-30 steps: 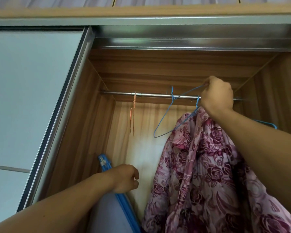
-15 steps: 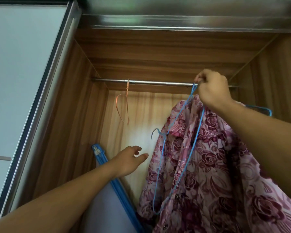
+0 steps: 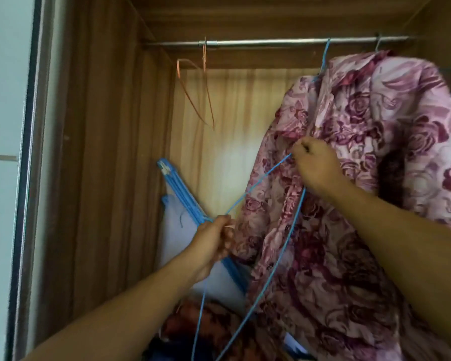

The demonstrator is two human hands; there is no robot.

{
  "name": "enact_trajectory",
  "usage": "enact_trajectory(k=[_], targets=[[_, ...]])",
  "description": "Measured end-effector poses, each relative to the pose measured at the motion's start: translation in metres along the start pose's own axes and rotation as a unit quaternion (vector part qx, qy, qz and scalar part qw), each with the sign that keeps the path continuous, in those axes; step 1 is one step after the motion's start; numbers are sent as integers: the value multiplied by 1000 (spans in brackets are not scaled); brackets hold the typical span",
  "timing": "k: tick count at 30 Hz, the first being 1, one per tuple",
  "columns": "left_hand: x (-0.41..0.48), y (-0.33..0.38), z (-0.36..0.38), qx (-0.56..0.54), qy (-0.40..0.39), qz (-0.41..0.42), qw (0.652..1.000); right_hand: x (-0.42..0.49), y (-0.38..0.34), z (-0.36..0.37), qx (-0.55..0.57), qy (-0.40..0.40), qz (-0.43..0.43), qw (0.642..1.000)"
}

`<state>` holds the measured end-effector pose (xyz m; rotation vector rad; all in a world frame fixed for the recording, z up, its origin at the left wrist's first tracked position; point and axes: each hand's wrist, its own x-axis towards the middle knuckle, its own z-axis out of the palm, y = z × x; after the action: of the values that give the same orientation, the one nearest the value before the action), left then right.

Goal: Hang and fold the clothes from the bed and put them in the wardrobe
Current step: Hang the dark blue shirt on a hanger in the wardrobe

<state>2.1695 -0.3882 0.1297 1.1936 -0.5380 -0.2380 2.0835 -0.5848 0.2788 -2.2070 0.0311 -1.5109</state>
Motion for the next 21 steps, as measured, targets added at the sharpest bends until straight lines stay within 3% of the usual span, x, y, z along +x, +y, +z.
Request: enact_trajectory(k=[3,6,11,15,18,21], targets=[[-4,-24,-21,25,40,-9,999,-44,36,17,-59,-47,-15,997],[-7,-38,-39,62,71,-27,995,-81,78,34,-111,-126,36,985],[-11,-52,-57,227,92,-16,969,-152,125,54,-185,-255,50,948],[-19,-63,-62,416,52,31,908,-224,144,77,-199,-385,60,899],[-31,-75,-61,540,10,21,841,-293,166,91,-137,-415,56,898],[-41,-91,-60,590,-24,-7,807,-364,192,105,-130,-437,118,882]])
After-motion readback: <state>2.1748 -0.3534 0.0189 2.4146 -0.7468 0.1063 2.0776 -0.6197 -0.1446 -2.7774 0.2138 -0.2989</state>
